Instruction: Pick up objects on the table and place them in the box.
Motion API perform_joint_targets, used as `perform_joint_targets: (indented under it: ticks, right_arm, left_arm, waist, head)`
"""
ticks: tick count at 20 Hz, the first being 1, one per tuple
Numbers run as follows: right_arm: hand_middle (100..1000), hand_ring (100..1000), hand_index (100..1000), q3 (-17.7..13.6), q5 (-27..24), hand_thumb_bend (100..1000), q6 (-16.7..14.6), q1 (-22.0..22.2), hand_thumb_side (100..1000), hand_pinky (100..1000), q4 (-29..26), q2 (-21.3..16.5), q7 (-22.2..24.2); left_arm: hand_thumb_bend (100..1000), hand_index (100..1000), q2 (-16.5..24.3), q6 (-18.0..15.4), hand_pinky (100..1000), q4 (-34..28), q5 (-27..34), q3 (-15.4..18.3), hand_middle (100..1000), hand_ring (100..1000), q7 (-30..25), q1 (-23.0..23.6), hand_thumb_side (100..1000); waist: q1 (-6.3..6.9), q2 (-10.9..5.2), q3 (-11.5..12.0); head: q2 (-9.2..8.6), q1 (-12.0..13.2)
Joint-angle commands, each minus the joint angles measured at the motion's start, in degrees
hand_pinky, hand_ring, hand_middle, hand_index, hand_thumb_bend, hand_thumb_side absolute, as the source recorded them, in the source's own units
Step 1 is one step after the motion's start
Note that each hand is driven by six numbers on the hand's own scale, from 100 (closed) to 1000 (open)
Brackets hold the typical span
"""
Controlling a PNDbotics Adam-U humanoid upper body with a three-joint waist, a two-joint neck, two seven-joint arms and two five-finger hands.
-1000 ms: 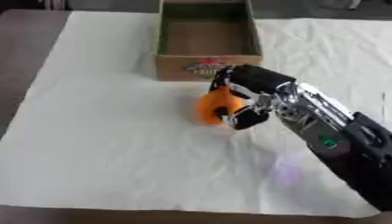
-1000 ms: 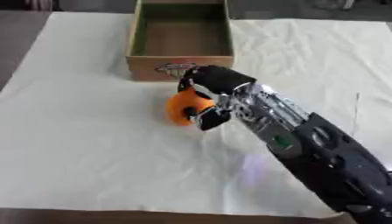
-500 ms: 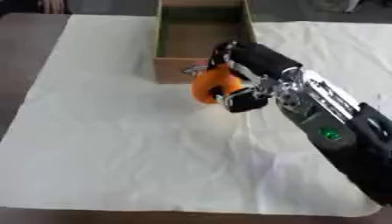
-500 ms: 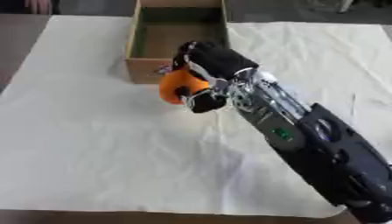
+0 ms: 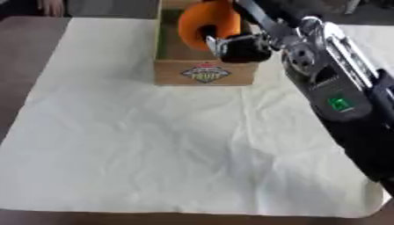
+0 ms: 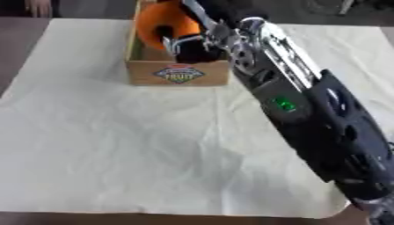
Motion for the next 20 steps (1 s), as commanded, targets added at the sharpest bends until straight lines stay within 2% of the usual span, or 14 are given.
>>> perform_joint_targets:
  ticks: [1, 8, 13, 20]
  right_arm:
    - [617, 734, 586, -1.37, 2.08, 100, 0.45, -3.13, 100, 766, 2.80, 1.79, -1.84]
    - [617, 734, 588, -2.74, 4.78, 100, 1.03, -9.22, 100, 771, 14.13, 7.26, -5.22]
    - [617, 735, 588, -4.71, 9.51, 100, 1.36, -12.69, 100, 772, 22.65, 11.34, -9.17]
    - [618, 736, 592, -8.20, 14.41, 100, 2.72, -14.36, 100, 774, 31.16, 14.29, -13.30]
  left_arm:
    - [100, 717, 0.55, -0.10, 315, -1.24, 0.53, 0.21, 707, 403, 0.01, -0.44, 713]
    - [100, 715, 0.03, -0.18, 311, -1.24, 0.69, 0.08, 708, 404, -0.23, -0.45, 715]
    - [100, 714, -0.31, -0.30, 309, -1.24, 0.85, -0.11, 709, 404, -0.66, -0.60, 716]
    - [100, 713, -0.69, -0.23, 306, -1.24, 0.90, -0.10, 709, 403, -0.95, -0.63, 718]
  waist:
    - [0.44, -1.10, 0.24]
    - [0.91, -0.36, 0.81]
    - [1.12, 0.29, 1.32]
    - [1.16, 0.90, 1.84]
  head:
    - [-0.31, -1.04]
    - [-0.72, -1.95]
    - [-1.51, -2.18]
    - [-5.16, -2.41]
